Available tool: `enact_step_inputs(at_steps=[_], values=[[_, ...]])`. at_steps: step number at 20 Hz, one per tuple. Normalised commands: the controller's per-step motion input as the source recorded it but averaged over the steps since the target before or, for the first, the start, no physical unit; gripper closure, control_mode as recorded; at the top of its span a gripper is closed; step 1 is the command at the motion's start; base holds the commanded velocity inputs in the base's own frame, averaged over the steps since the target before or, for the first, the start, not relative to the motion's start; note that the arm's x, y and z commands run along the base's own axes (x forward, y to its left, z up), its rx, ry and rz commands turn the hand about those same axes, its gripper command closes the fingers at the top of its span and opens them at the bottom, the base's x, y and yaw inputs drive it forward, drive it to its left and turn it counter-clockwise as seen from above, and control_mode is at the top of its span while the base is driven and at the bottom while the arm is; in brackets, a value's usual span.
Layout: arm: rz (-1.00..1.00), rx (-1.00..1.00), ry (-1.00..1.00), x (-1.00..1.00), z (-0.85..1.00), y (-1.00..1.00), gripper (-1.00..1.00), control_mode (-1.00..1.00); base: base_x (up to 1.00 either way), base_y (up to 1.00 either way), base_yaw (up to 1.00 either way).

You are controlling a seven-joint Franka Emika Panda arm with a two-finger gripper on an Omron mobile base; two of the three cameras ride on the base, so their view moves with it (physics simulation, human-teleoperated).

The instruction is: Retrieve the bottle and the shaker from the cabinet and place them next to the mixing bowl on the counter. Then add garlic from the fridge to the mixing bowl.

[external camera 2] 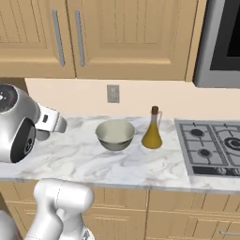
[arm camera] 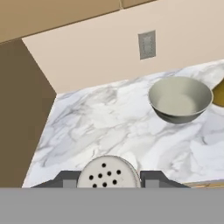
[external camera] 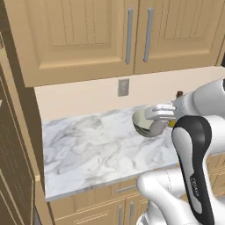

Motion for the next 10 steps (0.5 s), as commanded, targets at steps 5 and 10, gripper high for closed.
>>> enact_step_inputs(at_steps=[5,10], values=[[0.0,0.0,0.0,0.0,0.0,0.0,1.0,1.0,0.2,-0.52,0.16],[0.0,0.0,0.0,0.0,0.0,0.0,1.0,1.0,0.0,-0.03,0.0]])
